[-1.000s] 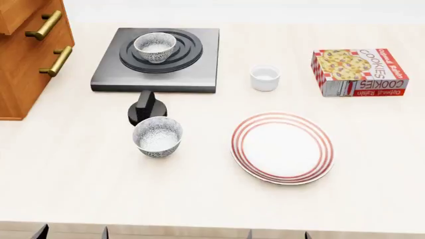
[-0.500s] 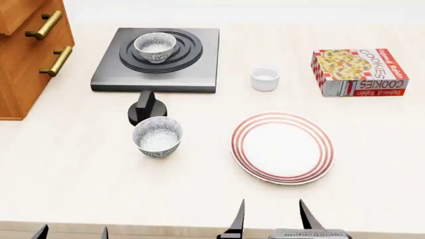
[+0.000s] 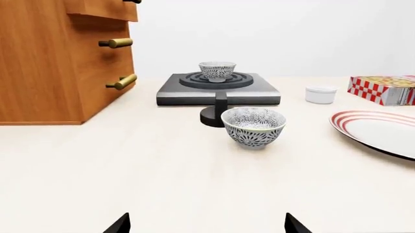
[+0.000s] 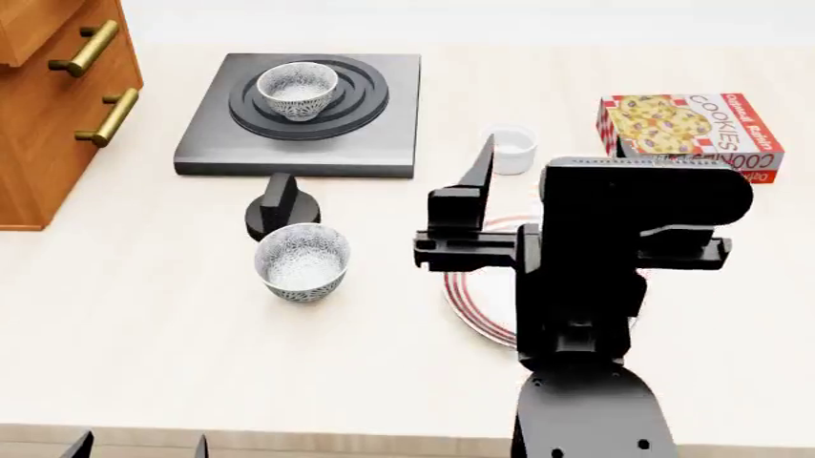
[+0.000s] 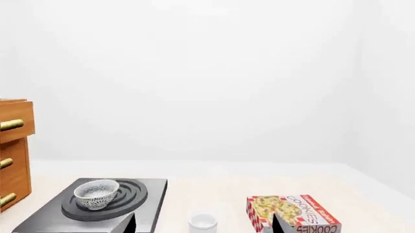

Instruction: Pick the akita bowl on the stove and place it on the plate.

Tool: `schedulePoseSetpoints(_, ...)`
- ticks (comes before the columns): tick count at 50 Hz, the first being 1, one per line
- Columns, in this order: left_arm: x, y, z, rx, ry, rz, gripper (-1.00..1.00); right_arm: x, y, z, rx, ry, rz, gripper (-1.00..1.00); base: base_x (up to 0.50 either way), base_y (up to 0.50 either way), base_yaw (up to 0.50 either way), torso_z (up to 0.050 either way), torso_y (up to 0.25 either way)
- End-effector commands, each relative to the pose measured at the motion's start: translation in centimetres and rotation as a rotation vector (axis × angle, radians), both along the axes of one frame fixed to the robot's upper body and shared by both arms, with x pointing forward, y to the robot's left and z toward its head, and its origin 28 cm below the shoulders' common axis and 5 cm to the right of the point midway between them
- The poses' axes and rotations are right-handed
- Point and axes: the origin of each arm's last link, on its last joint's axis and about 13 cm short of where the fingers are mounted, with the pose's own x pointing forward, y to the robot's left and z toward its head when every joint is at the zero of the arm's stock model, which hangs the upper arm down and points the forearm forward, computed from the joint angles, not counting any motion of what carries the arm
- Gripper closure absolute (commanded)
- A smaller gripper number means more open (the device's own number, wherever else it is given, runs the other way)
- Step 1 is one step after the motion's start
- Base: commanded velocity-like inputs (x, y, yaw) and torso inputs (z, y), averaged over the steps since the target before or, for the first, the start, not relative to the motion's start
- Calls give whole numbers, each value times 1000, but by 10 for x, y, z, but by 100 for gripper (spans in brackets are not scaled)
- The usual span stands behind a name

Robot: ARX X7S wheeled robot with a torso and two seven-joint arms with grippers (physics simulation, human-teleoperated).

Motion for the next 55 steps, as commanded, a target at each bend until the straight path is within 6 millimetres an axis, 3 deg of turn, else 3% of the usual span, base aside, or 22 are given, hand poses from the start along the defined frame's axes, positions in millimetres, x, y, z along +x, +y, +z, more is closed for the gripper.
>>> schedulePoseSetpoints(1,1,0,0,1,0,1,-100,6,-15,84,60,-32,-28,-100,0,0,0,0,0)
schedulePoseSetpoints(6,0,0,-1,1,-1,2,-100,-2,-27,96,83,14,-13,-100,0,0,0,0,0)
schedulePoseSetpoints(14,0,0,0,6,2,-2,-100,-26,-52,93,98,6,-39,-100,0,0,0,0,0)
schedulePoseSetpoints(24,-1,0,-1,6,0,1,-100,-47,-66,58,81,2,-77,-100,0,0,0,0,0)
schedulePoseSetpoints(34,0,0,0,7,1,0,-100,-52,-65,35,44,30,-83,-100,0,0,0,0,0)
schedulePoseSetpoints(51,1,1,-2,3,3,5,-100,-52,-65,26,-17,41,-81,-100,0,0,0,0,0)
schedulePoseSetpoints(52,2,-1,10,-9,-18,-14,-100,-52,-63,28,-26,23,-64,-100,0,0,0,0,0)
schedulePoseSetpoints(55,4,1,16,-16,-21,-2,-100,-52,-63,28,-26,22,-64,-100,0,0,0,0,0)
